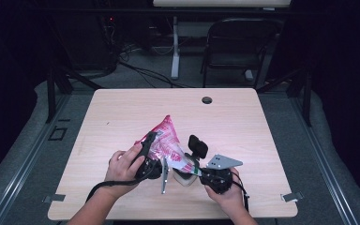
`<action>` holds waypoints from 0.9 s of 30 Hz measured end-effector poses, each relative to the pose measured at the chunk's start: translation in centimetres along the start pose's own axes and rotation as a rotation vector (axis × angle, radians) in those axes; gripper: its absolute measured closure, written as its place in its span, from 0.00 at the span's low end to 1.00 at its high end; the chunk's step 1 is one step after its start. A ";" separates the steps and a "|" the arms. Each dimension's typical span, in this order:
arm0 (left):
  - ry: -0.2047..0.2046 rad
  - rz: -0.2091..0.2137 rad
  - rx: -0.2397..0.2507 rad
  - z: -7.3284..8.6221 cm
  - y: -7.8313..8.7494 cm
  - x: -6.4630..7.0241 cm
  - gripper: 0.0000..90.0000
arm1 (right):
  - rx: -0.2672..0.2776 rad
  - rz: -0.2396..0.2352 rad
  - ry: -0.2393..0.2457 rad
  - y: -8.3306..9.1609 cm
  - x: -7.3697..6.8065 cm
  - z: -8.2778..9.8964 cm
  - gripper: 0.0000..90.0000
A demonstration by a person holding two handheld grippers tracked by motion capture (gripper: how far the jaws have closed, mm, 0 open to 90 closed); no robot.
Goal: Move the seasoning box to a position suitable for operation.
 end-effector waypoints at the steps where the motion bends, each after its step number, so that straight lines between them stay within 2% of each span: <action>1: 0.000 0.000 0.000 0.0 0.0 0.0 0.70 | -0.003 0.001 0.002 0.0 0.0 0.0 1.00; 27: -0.004 -0.009 0.010 -0.4 0.1 -0.4 0.70 | 0.001 0.003 0.000 0.1 0.1 0.0 1.00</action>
Point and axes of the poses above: each handheld gripper's, and its own axes: y roughly backward along the jaws, z roughly out of its underside, x roughly to its right, the point moved 5 cm from there along -y, roughly forward along the jaws, and after that the axes turned 1 degree about z, right-handed, at the moved point
